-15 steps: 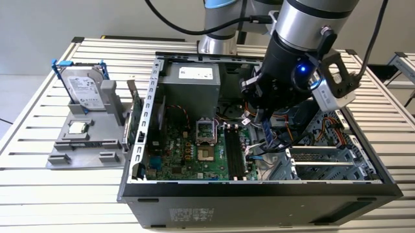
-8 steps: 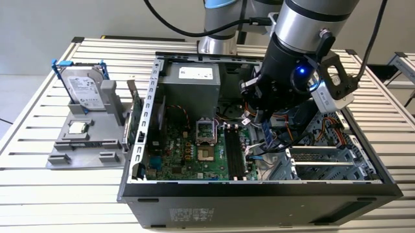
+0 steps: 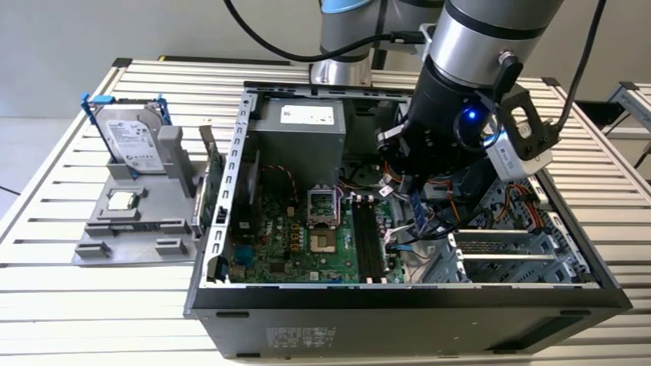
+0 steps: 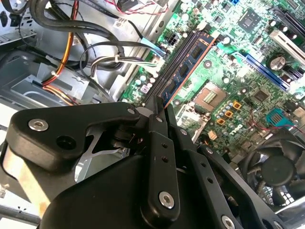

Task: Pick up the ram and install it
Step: 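Insert the ram into the slot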

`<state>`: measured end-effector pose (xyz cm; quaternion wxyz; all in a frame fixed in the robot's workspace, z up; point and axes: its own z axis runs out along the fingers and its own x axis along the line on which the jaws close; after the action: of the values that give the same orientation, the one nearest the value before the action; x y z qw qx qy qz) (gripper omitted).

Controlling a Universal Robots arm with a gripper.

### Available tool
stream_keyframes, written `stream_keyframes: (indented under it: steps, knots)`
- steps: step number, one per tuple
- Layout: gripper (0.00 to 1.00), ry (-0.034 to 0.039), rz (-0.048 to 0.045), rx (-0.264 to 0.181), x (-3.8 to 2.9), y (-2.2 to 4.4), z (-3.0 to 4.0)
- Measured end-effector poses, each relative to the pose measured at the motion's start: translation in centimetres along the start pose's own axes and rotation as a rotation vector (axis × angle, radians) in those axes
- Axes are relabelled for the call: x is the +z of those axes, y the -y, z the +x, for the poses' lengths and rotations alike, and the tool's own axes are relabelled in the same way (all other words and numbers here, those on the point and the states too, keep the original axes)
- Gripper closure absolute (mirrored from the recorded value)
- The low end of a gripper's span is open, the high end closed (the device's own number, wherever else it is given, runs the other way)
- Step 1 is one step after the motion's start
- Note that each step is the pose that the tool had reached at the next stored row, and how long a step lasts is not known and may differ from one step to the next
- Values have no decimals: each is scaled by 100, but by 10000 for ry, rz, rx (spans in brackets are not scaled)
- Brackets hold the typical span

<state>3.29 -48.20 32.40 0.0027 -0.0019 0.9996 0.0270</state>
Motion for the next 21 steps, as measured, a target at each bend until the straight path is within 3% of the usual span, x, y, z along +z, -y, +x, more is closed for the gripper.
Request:
stream_keyframes:
  steps: [21]
  knots:
    - [100, 27, 3, 247, 50, 2, 17]
